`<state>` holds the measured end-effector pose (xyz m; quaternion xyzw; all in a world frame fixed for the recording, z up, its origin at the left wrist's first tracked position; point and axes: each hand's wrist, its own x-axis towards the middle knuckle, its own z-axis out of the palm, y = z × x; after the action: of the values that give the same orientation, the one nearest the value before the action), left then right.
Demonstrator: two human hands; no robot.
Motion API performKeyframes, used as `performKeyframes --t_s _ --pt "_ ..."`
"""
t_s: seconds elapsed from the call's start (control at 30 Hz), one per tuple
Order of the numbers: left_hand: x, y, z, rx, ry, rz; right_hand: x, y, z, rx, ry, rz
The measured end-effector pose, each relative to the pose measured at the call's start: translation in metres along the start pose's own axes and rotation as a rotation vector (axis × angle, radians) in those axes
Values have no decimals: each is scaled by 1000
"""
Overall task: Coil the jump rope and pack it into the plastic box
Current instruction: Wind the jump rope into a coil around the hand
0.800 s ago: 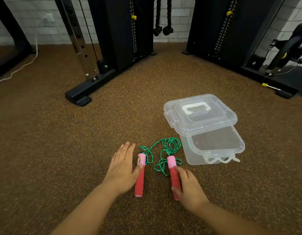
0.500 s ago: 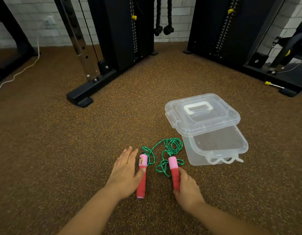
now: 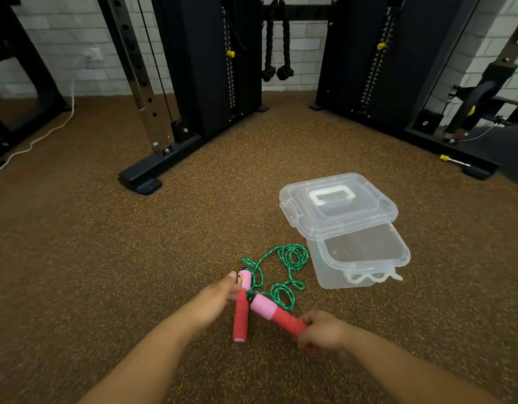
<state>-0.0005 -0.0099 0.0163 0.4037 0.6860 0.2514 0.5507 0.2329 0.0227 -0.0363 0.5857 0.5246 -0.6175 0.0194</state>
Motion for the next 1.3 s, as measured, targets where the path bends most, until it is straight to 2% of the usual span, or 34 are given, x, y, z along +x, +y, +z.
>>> performKeyframes --t_s 0.13,0.23,0.37,0.53,0.8,0.93,1.03,1.13,1.23,1.3 --pt "-7 -3 -7 -249 -106 -145 -21 -29 4 455 -165 -106" --pt "-11 -1 -11 -465 -185 -187 -41 -49 10 558 -290 -215" --pt "-13 11 -15 -684 -309 -158 -67 -61 13 388 -527 -342" --pt "-20 35 -16 -871 -448 -62 -80 -54 13 174 -646 -351" --pt "-27 52 -11 -863 -389 37 -75 -33 23 -43 -723 -232" --pt "-30 54 -10 -843 -368 80 -68 -30 34 -153 -613 -241" --pt "-33 57 -9 -793 -408 97 -61 -29 41 -307 -419 -302" --pt "-40 60 -9 -760 -538 85 -62 -39 32 -587 -156 -385" --pt "-48 61 -9 -679 -730 72 -63 -51 13 -431 98 -620" --pt "-50 60 -6 -619 -805 59 -57 -57 4 -275 307 -777"
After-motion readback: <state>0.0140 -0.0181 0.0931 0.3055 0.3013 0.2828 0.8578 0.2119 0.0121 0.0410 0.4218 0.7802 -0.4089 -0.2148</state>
